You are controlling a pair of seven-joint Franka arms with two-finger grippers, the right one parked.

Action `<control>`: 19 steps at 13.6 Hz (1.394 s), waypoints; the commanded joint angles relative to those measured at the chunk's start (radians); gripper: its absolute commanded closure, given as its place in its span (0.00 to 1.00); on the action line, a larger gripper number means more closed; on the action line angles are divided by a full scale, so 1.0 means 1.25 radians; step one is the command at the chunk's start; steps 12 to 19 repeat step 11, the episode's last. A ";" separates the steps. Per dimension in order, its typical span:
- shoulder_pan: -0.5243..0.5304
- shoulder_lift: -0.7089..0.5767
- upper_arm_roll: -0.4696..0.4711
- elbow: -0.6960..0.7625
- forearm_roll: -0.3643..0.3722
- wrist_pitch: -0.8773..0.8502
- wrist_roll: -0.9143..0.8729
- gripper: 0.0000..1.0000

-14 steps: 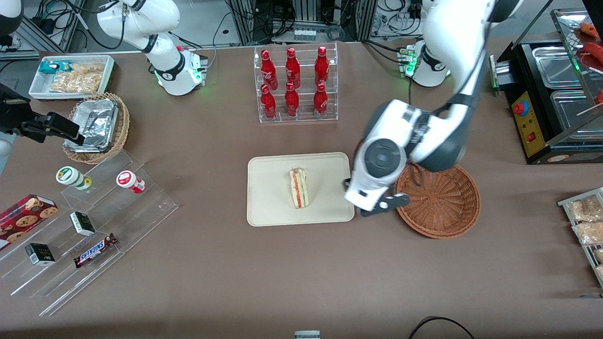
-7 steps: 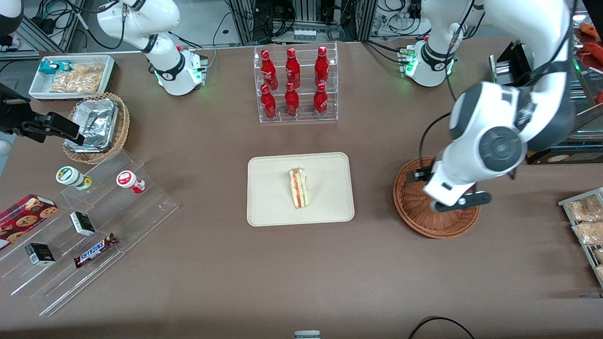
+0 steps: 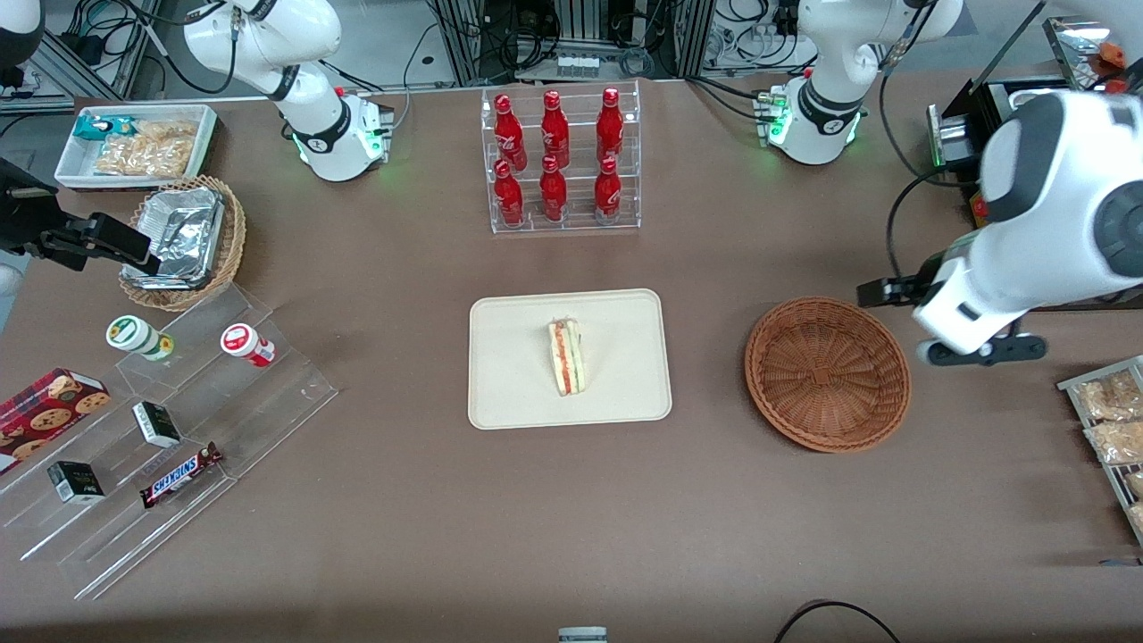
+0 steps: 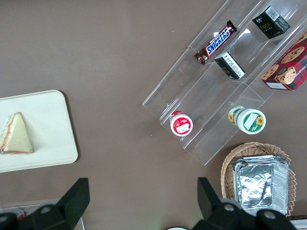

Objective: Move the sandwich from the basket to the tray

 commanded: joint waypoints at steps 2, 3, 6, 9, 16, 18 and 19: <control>0.072 -0.080 -0.044 -0.022 0.002 -0.024 0.099 0.00; 0.073 -0.093 -0.040 -0.021 0.004 -0.024 0.110 0.00; 0.072 -0.115 0.000 -0.020 0.013 -0.025 0.142 0.00; 0.066 -0.126 0.033 -0.019 0.014 -0.031 0.175 0.00; 0.066 -0.126 0.042 -0.019 0.012 -0.030 0.183 0.00; 0.066 -0.126 0.042 -0.019 0.012 -0.030 0.183 0.00; 0.066 -0.126 0.042 -0.019 0.012 -0.030 0.183 0.00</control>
